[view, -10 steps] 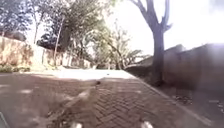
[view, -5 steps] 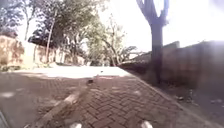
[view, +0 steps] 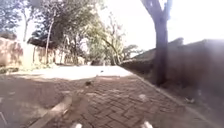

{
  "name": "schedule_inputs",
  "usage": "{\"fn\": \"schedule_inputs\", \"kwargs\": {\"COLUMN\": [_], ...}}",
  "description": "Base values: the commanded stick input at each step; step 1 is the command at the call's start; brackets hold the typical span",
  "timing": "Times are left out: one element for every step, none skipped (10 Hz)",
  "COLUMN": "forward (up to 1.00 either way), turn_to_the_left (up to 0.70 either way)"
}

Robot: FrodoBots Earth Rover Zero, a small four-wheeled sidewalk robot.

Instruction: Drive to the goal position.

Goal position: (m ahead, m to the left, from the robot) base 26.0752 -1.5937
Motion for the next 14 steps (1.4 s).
{"fn": "schedule_inputs", "kwargs": {"forward": [0.70,0.70,0.70,0.70,0.70,0.70,0.70,0.70,0.70,0.70,0.70,0.70,0.70,0.70], "turn_to_the_left": [0.00,0.00,0.00,0.00,0.00,0.00,0.00,0.00,0.00,0.00,0.00,0.00,0.00,0.00]}}
